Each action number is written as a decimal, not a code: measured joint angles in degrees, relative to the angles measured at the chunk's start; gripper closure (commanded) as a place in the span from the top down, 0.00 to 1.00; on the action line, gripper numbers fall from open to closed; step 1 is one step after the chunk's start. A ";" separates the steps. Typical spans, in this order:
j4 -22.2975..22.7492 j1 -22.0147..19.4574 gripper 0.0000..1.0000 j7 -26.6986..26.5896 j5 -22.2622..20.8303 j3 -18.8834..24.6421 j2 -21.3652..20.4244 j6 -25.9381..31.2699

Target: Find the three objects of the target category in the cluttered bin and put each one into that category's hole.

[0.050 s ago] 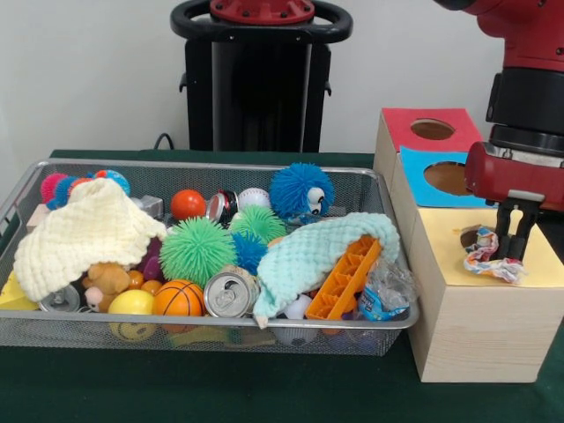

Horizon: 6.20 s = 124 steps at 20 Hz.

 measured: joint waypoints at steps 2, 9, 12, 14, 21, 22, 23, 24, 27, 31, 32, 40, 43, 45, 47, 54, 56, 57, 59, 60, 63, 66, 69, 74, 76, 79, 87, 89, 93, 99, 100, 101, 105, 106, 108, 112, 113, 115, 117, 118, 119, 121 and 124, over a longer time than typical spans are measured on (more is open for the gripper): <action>0.00 0.00 0.00 0.00 0.00 -0.01 -0.01 0.00; -0.01 -0.01 0.00 0.00 0.00 0.00 -0.03 0.14; -0.01 -0.02 0.00 0.00 0.00 0.00 -0.05 0.28; 0.00 -0.02 0.00 0.00 -0.01 0.00 -0.07 0.28; 1.11 -2.35 0.00 0.00 0.01 2.66 -1.08 0.31; 1.78 -3.69 0.00 0.00 0.00 4.21 -1.65 0.31; 2.22 -4.52 0.00 0.00 0.02 5.18 -2.00 0.31; 2.63 -5.31 0.00 0.00 -0.01 6.03 -2.31 0.30; 3.88 -7.68 0.00 0.00 0.00 8.63 -3.20 0.27; 4.10 -8.15 0.00 0.00 -0.04 9.43 -3.35 0.28; 4.14 -8.17 0.00 0.00 -0.04 9.44 -3.38 0.28; 5.35 -8.37 0.00 0.00 -0.05 9.63 -3.98 0.24; 5.91 -8.40 0.00 0.00 -0.06 9.62 -4.25 0.25; 6.17 -8.40 0.00 0.00 -0.06 9.62 -4.37 0.25; 6.76 -8.35 0.00 0.00 -0.06 9.61 -4.57 0.25; 8.22 -8.16 0.00 0.00 -0.07 9.57 -4.74 0.26; 8.52 -8.15 0.00 0.00 -0.07 9.57 -4.74 0.26; 8.70 -8.15 0.00 0.00 -0.07 9.57 -4.74 0.25; 8.98 -8.14 0.00 0.00 -0.07 9.58 -4.74 0.25; 9.02 -8.14 0.00 0.00 -0.07 9.57 -4.74 0.25; 9.18 -8.15 0.00 0.00 -0.06 9.58 -4.73 0.25; 9.36 -8.23 0.00 0.00 -0.05 9.62 -4.66 0.24; 9.75 -8.66 0.00 0.00 -0.04 9.86 -4.16 -0.78; 10.85 -10.64 0.00 0.00 -0.05 11.85 -2.68 -5.24; 10.96 -11.57 0.00 0.00 -0.16 12.83 -1.78 -7.43; 10.95 -12.76 0.00 -0.01 -0.57 14.07 -0.44 -10.75; 10.68 -12.75 0.00 0.00 -0.81 13.88 -0.35 -12.15; 10.46 -12.50 0.00 0.00 -0.81 13.62 -0.24 -12.15; 10.03 -11.58 0.00 0.00 -0.81 12.66 -0.04 -12.17; 9.64 -10.08 0.00 -0.01 -0.80 11.50 0.17 -12.18; 9.60 -9.82 0.00 -0.01 -0.81 11.28 0.21 -12.18; 9.54 -9.50 0.00 -0.01 -0.81 11.01 0.25 -12.18; 9.54 -8.23 0.00 0.00 -0.81 10.00 0.35 -12.05; 9.54 -7.95 0.00 0.00 -0.80 9.80 0.34 -11.80; 9.54 -7.45 0.00 0.00 -0.78 9.45 0.28 -11.16; 9.40 -5.89 0.00 0.00 -0.53 8.53 -0.80 -7.23; 9.34 -5.62 0.00 0.00 -0.42 8.41 -1.13 -6.32; 9.29 -5.03 0.00 0.00 -0.16 8.05 -1.99 -3.93; 9.10 -4.62 0.00 0.00 0.03 7.57 -2.76 -1.65; 8.95 -4.41 0.00 0.00 0.14 7.29 -3.19 -0.40; 8.76 -4.16 0.00 0.00 0.26 7.00 -3.59 0.98; 8.19 -3.54 0.00 0.00 0.41 6.29 -4.22 3.88; 6.53 -2.52 0.00 0.00 0.48 5.48 -5.23 9.10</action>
